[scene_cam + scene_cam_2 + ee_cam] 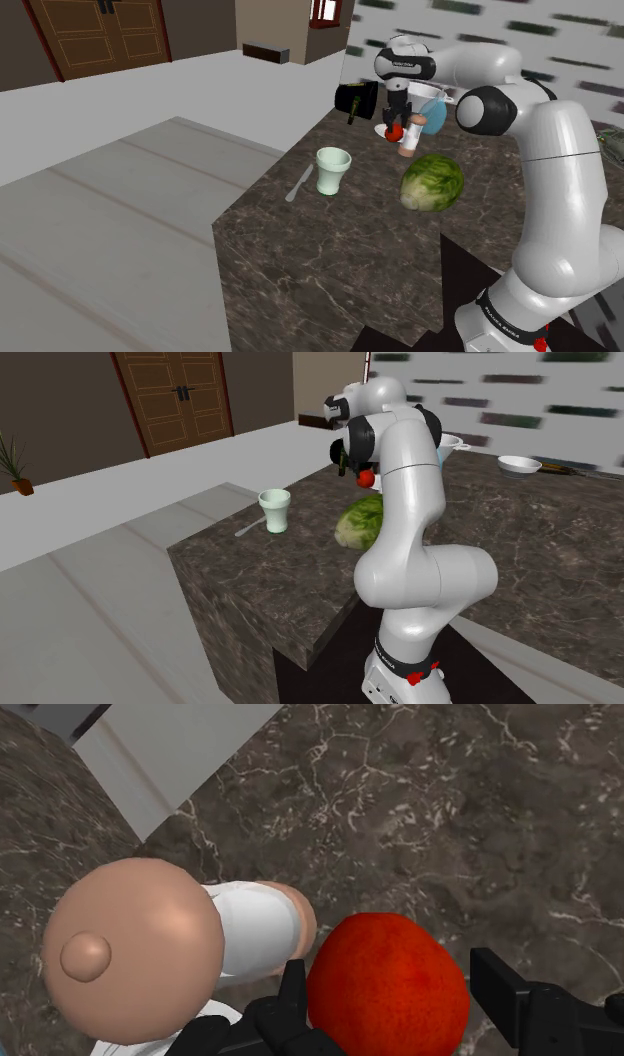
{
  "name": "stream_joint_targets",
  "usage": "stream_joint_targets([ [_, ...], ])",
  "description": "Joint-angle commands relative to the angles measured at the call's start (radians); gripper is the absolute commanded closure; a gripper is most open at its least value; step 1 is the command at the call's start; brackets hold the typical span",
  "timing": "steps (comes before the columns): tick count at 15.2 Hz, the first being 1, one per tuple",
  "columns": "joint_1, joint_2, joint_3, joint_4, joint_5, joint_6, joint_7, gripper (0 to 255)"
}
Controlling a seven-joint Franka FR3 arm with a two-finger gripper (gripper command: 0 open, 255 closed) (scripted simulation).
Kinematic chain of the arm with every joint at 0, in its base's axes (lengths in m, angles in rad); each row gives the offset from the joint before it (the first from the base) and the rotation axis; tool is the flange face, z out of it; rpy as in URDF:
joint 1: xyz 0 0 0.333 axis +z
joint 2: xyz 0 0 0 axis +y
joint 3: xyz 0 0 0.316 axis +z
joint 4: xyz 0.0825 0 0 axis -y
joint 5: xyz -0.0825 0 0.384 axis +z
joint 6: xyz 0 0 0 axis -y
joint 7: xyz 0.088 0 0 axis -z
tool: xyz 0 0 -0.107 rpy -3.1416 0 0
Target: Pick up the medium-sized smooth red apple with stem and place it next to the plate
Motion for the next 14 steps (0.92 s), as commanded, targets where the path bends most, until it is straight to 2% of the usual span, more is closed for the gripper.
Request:
stream_joint_targets([
  [1, 0.001, -0.003, 0.001, -0.033, 0.000, 0.030, 0.006, 255],
  [11, 0.001, 0.010, 0.004, -0.148, -0.001, 0.155, 0.029, 255],
  [14, 0.001, 0.009, 0.004, -0.148, -0.001, 0.155, 0.029, 255],
])
